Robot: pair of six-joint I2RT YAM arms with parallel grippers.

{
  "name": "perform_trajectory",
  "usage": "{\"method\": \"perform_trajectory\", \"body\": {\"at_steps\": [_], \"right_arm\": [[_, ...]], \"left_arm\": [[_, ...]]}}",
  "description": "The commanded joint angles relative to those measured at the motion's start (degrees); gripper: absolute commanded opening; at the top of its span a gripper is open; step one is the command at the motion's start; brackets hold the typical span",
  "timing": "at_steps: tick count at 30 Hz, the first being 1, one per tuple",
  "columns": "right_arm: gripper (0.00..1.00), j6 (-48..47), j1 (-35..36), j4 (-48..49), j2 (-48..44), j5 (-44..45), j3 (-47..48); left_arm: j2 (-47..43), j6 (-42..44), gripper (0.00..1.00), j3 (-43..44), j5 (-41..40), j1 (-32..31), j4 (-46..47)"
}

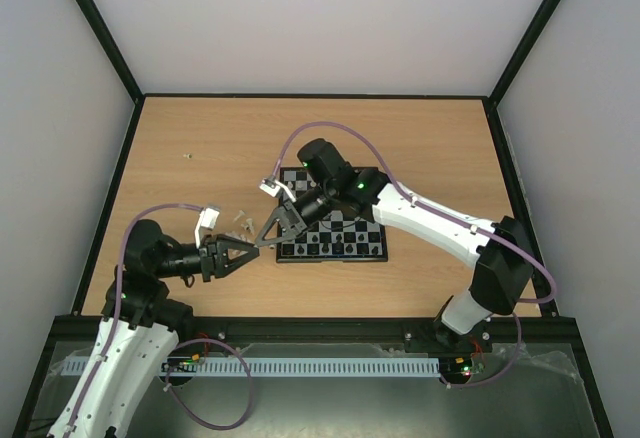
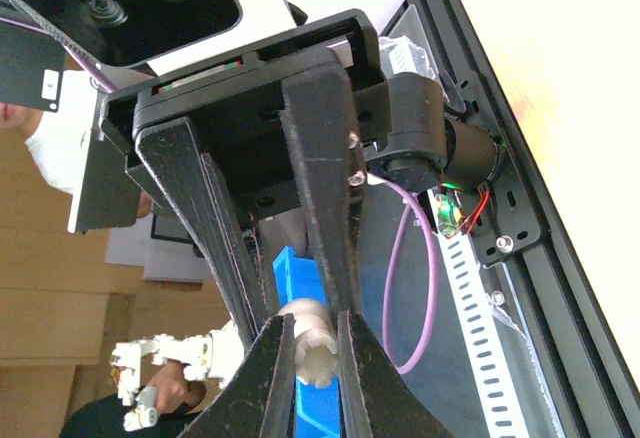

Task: Set up the chess pieces on the board
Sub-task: Place the chess piece on the chessboard.

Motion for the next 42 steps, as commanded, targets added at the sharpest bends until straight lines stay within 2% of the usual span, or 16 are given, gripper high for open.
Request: {"method": "perform_trajectory", "body": {"at_steps": [1, 6, 8, 18, 21, 25, 27, 31, 36, 42], "right_arm": [[0.04, -2.47, 0.74, -2.85, 0.53, 1.28, 3.19], [0.03, -4.25, 0.24, -6.43, 1.23, 5.27, 4.55], [0.03, -4.47, -0.43, -6.99, 1.46, 6.41, 4.49], [0.03, -6.02, -4.54, -10.02, 1.93, 12.33, 3.58], [0.03, -7.63, -5.82, -14.22, 3.81, 20.62, 6.55], [0.03, -10.17, -6.34, -23.43, 11.69, 43.96, 17.85], [0.02, -11.00, -6.45, -27.58, 17.83, 52.85, 24.84], [0.01, -11.46, -6.52, -35.50, 32.30, 65.66, 40.48], [0.01, -11.96, -6.73, -43.72, 46.66, 76.68, 58.82], [0.03, -11.62, -7.87, -40.52, 51.27, 79.99, 61.04]], "left_arm": [[0.75, 0.45, 0.31, -0.01, -1.22, -0.29, -2.98], [1.24, 2.39, 0.72, 1.94, -4.32, -0.19, -5.07], [1.61, 3.20, 0.79, 3.13, -5.23, -0.19, -5.98], [4.39, 6.20, 0.88, 6.90, -10.12, -0.08, -8.92], [5.74, 7.04, 0.90, 8.34, -13.50, 0.17, -10.63], [8.63, 8.48, 0.95, 9.39, -17.75, 0.69, -12.49], [9.76, 8.94, 0.99, 9.42, -20.27, 1.09, -12.69], [13.29, 11.58, 0.99, 10.49, -26.79, 1.87, -15.89], [16.15, 13.27, 0.99, 10.67, -30.89, 2.90, -17.14], [17.57, 13.26, 0.99, 10.02, -29.98, 4.99, -15.96]]}}
